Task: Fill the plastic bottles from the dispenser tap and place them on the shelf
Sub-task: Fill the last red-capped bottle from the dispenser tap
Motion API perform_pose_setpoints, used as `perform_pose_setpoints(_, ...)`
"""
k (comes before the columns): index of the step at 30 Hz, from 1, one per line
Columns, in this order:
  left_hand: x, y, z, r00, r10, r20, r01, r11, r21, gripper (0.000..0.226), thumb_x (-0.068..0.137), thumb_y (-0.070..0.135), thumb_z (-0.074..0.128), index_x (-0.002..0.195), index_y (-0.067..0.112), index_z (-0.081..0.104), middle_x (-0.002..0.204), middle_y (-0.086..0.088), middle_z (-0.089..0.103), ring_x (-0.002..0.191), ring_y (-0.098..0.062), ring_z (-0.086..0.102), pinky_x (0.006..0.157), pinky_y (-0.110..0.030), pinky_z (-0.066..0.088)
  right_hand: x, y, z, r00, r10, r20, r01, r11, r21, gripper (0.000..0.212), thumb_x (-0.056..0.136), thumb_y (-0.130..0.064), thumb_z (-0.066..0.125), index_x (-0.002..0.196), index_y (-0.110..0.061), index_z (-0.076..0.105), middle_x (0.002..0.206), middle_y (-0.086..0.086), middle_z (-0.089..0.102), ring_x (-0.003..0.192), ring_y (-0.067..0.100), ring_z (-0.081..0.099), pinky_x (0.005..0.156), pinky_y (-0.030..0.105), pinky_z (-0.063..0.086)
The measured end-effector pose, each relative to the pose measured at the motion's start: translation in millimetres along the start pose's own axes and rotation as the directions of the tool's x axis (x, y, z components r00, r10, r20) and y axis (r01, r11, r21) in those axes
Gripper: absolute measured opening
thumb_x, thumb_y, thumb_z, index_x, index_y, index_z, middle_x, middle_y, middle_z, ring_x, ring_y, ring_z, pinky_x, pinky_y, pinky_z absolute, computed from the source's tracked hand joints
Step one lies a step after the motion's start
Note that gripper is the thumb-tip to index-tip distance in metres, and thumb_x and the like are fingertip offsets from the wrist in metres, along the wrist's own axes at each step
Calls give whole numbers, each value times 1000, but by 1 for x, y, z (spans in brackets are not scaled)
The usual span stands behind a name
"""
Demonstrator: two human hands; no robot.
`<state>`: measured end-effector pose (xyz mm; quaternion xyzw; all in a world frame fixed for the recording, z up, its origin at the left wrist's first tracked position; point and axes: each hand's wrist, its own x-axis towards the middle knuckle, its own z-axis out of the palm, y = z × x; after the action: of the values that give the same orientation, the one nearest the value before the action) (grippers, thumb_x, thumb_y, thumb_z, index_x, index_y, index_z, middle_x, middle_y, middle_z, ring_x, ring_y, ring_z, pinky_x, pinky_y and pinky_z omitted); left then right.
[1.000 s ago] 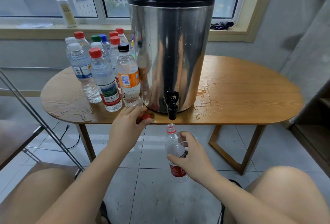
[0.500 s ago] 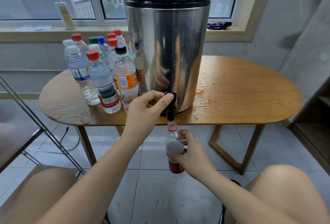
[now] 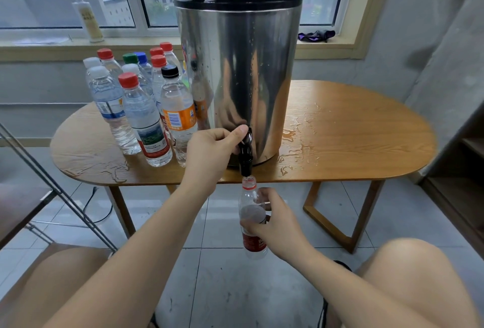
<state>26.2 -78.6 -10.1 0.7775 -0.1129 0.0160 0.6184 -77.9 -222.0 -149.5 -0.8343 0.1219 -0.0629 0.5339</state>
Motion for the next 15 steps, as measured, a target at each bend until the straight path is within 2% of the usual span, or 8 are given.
perform_pose_setpoints(5,3,-3,-2,1000,10,11,-10,998,62,49,96,57,76,66,18,75,59,4,69,65,-10,61,75,-38,56,1,1,1,1000,-5,-5,5,1000,-6,71,79,-39,93,136,-43,51,128,-26,57,116,-3,59,86,20,52)
perform_pose_setpoints(9,3,-2,-3,1000,9,21,-10,998,67,47,95,59,75,69,20,77,66,4,73,74,-12,65,82,-40,58,2,1,1,1000,-8,-4,7,1000,-18,70,79,-39,93,134,-44,51,128,-26,58,116,-2,59,87,21,52)
perform_pose_setpoints(12,0,-7,-7,999,-11,51,7,998,65,50,95,66,71,73,22,79,73,5,76,77,-13,67,77,-41,57,2,2,1,1000,-12,1,12,999,-33,69,79,-39,93,132,-45,50,128,-26,57,115,-1,60,86,19,51)
perform_pose_setpoints(15,-7,-16,-15,997,-13,74,9,999,47,50,98,69,64,82,25,82,78,6,78,73,-7,66,74,-35,52,3,2,2,1000,-20,3,20,999,-47,69,79,-39,94,131,-46,49,127,-25,57,114,-2,59,86,20,52)
